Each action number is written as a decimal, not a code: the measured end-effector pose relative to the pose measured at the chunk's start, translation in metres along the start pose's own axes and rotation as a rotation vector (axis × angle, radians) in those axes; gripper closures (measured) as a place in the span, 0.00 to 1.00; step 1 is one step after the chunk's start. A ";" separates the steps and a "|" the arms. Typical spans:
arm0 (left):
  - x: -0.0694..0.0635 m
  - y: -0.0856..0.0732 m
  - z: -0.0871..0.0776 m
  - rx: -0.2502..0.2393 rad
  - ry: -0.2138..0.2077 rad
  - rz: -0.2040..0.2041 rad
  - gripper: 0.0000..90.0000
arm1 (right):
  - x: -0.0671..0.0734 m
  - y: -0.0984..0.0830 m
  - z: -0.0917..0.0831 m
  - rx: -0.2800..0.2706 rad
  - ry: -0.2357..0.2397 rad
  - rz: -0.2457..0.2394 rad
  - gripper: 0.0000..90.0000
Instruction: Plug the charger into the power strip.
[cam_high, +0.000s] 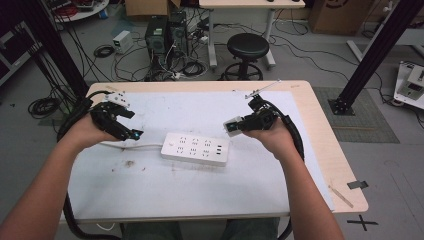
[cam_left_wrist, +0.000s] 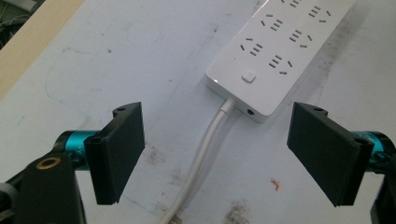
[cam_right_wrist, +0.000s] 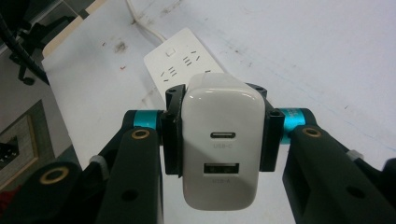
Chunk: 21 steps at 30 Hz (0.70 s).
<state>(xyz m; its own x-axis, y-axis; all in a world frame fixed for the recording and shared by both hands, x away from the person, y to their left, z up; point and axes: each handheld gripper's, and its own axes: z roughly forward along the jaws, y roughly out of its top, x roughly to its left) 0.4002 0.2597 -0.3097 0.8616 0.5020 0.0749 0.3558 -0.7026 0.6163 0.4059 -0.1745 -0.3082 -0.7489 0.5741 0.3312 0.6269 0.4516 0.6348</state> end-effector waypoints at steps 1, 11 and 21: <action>0.000 0.000 0.000 0.000 0.000 0.000 0.21 | 0.000 0.000 0.000 0.000 0.000 0.000 0.70; 0.000 -0.012 0.000 -0.018 0.006 -0.017 0.21 | -0.001 0.009 0.002 0.048 -0.025 -0.030 0.70; -0.007 -0.015 0.004 0.002 0.004 -0.011 0.21 | 0.000 0.028 0.012 0.152 -0.040 -0.133 0.70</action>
<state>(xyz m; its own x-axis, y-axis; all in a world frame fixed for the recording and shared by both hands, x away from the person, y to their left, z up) 0.3902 0.2652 -0.3226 0.8565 0.5111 0.0712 0.3656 -0.6983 0.6154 0.4264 -0.1540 -0.2984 -0.8200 0.5278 0.2216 0.5506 0.6215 0.5573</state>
